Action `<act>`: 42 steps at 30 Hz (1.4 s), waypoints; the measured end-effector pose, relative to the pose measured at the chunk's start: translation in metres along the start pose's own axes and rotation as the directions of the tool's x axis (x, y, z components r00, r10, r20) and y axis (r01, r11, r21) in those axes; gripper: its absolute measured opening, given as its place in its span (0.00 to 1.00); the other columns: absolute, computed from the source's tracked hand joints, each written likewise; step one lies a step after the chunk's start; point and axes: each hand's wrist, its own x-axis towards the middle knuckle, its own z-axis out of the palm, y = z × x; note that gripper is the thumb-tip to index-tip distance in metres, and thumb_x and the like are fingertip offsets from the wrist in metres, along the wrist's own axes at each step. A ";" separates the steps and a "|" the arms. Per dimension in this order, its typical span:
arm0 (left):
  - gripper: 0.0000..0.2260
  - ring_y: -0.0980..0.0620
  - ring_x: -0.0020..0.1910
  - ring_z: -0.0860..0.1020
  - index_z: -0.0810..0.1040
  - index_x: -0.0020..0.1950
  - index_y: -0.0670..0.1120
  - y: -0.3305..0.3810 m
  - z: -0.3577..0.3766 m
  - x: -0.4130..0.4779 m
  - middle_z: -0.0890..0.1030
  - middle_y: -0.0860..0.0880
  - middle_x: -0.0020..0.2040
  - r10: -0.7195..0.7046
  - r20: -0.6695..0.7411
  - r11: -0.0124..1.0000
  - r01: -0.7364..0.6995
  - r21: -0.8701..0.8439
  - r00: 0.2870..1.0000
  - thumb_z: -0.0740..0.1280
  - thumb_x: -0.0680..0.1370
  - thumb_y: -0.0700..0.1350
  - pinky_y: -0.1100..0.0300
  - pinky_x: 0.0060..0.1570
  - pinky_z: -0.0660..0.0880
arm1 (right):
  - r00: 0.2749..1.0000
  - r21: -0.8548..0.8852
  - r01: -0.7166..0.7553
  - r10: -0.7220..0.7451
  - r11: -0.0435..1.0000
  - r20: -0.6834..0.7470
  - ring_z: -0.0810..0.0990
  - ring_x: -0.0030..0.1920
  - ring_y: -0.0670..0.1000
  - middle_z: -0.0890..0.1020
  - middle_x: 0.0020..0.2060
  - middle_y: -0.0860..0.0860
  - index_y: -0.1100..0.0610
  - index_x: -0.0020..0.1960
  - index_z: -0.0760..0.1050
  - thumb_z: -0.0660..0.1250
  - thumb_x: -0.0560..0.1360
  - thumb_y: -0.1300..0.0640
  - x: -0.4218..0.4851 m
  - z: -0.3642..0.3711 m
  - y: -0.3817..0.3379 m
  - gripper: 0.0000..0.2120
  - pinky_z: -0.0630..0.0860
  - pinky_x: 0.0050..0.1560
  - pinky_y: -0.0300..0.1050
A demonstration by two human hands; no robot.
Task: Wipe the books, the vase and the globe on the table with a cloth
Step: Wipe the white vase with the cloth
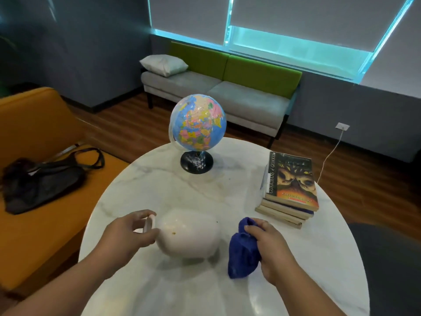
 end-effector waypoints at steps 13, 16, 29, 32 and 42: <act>0.16 0.54 0.47 0.82 0.72 0.49 0.65 -0.021 0.000 -0.031 0.78 0.51 0.57 -0.035 -0.005 0.994 0.034 -0.099 0.999 0.74 0.72 0.46 0.60 0.46 0.79 | 0.825 -0.742 0.525 -0.463 0.418 0.324 0.77 0.46 0.36 0.79 0.51 0.43 0.54 0.58 0.79 0.61 0.80 0.61 -0.002 0.031 0.006 0.11 0.71 0.47 0.26; 0.16 0.52 0.46 0.83 0.74 0.54 0.60 -0.024 0.001 -0.034 0.80 0.49 0.58 -0.043 -0.007 0.994 0.042 -0.102 0.999 0.74 0.72 0.46 0.57 0.48 0.80 | 0.783 -0.643 0.587 -0.547 0.493 0.296 0.75 0.40 0.30 0.77 0.47 0.42 0.55 0.56 0.80 0.62 0.79 0.63 -0.009 0.033 -0.002 0.10 0.68 0.38 0.19; 0.18 0.58 0.45 0.81 0.72 0.50 0.65 -0.022 0.006 -0.034 0.80 0.54 0.54 0.049 -0.005 0.998 -0.049 0.029 0.999 0.75 0.72 0.46 0.63 0.44 0.78 | 0.725 -0.655 0.674 -0.476 0.341 0.498 0.76 0.50 0.45 0.73 0.50 0.43 0.52 0.58 0.79 0.63 0.79 0.57 -0.021 0.059 0.014 0.11 0.76 0.54 0.41; 0.20 0.62 0.42 0.80 0.71 0.48 0.67 -0.021 0.007 -0.034 0.79 0.58 0.51 0.079 0.005 0.996 -0.079 0.049 0.997 0.75 0.72 0.45 0.67 0.40 0.76 | 0.709 -0.575 0.704 -0.461 0.416 0.535 0.77 0.52 0.45 0.75 0.51 0.42 0.52 0.57 0.80 0.65 0.78 0.58 -0.025 0.057 0.017 0.09 0.78 0.53 0.43; 0.18 0.61 0.41 0.79 0.73 0.57 0.60 -0.008 0.016 -0.038 0.77 0.60 0.50 0.157 -0.012 0.979 -0.154 0.134 0.988 0.74 0.72 0.48 0.72 0.34 0.74 | 0.636 -0.574 0.762 -0.514 0.300 0.575 0.74 0.54 0.43 0.74 0.53 0.40 0.49 0.60 0.79 0.63 0.78 0.56 -0.039 0.069 0.008 0.12 0.74 0.57 0.39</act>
